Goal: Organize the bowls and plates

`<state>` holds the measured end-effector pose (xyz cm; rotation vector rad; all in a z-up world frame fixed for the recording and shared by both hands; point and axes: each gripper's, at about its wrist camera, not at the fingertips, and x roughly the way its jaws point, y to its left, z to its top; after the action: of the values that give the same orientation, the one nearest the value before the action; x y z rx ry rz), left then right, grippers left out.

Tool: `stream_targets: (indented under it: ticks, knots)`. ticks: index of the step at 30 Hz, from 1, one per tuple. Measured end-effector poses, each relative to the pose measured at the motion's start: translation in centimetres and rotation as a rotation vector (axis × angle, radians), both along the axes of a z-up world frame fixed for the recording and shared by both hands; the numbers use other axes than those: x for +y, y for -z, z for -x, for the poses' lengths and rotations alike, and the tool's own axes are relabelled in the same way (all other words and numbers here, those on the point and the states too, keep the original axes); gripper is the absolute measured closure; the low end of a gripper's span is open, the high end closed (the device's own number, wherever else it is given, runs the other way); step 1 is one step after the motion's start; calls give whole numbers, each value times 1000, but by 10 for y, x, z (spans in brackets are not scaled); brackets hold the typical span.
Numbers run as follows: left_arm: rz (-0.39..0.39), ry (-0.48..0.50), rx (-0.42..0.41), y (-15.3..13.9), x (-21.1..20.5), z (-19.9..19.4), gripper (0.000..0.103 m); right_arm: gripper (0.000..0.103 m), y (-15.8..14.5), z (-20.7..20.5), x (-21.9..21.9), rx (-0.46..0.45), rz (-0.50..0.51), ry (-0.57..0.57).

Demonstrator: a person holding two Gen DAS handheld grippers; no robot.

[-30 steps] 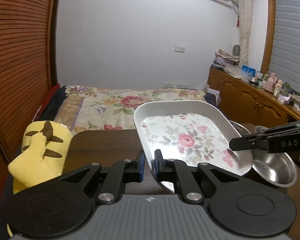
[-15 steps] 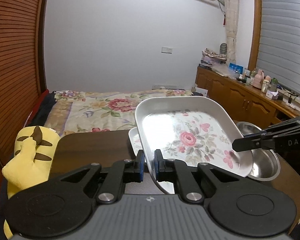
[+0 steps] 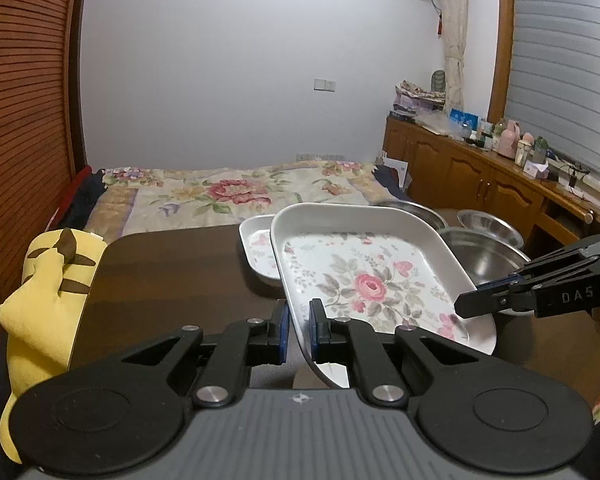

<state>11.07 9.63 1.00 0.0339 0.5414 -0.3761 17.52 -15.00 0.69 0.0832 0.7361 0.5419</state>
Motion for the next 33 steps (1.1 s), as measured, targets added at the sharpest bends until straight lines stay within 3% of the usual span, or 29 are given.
stream_targets:
  ticks: [20, 33]
  knots:
    - [3, 15, 44, 31, -7, 40, 93, 91, 30, 36, -9, 50, 2, -27]
    - [-22, 6, 63, 46, -9, 42, 93, 91, 34, 40, 0, -1, 47, 2]
